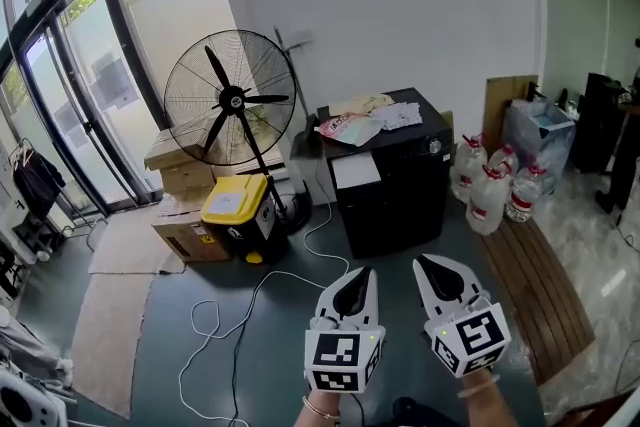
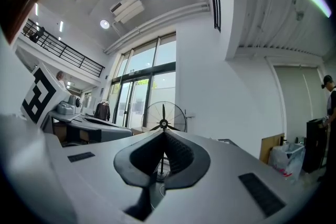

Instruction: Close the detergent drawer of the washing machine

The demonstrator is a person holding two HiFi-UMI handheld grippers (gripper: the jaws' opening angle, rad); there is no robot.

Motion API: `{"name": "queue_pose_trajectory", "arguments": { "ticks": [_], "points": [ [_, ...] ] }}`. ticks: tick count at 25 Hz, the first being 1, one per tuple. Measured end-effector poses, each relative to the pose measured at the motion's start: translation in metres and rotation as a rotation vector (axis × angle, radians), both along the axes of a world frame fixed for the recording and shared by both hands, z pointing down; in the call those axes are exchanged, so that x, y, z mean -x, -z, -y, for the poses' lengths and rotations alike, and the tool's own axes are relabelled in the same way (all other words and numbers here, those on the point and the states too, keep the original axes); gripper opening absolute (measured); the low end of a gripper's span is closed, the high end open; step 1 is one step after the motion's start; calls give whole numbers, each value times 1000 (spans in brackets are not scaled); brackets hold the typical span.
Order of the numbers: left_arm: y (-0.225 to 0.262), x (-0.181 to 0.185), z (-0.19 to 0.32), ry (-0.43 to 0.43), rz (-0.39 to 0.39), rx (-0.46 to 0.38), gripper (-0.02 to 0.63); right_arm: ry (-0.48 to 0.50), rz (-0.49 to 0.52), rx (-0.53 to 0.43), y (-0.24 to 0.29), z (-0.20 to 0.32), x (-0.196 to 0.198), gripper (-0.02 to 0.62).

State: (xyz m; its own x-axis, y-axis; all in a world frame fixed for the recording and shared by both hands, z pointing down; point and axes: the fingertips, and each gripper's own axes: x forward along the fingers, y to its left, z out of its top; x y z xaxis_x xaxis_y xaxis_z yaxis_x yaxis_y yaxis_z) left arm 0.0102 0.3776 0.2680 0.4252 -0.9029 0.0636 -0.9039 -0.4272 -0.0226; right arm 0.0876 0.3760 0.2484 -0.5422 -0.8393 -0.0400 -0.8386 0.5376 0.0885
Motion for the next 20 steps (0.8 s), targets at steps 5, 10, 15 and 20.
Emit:
{"name": "queue_pose_trajectory", "arguments": {
  "ticks": [5, 10, 15, 20],
  "points": [
    [-6, -22, 28, 14, 8, 15, 15, 25, 10, 10, -5, 30, -19, 26],
    [-8, -36, 51, 37, 19, 22, 15, 46, 24, 23, -9, 57, -33, 26],
    [-11, -39, 66, 57, 29, 40, 15, 64, 33, 42, -14, 76, -38, 26],
    [-15, -33, 79, 75, 39, 51, 15, 78, 9, 39, -20, 93, -32, 26]
  ]
}}
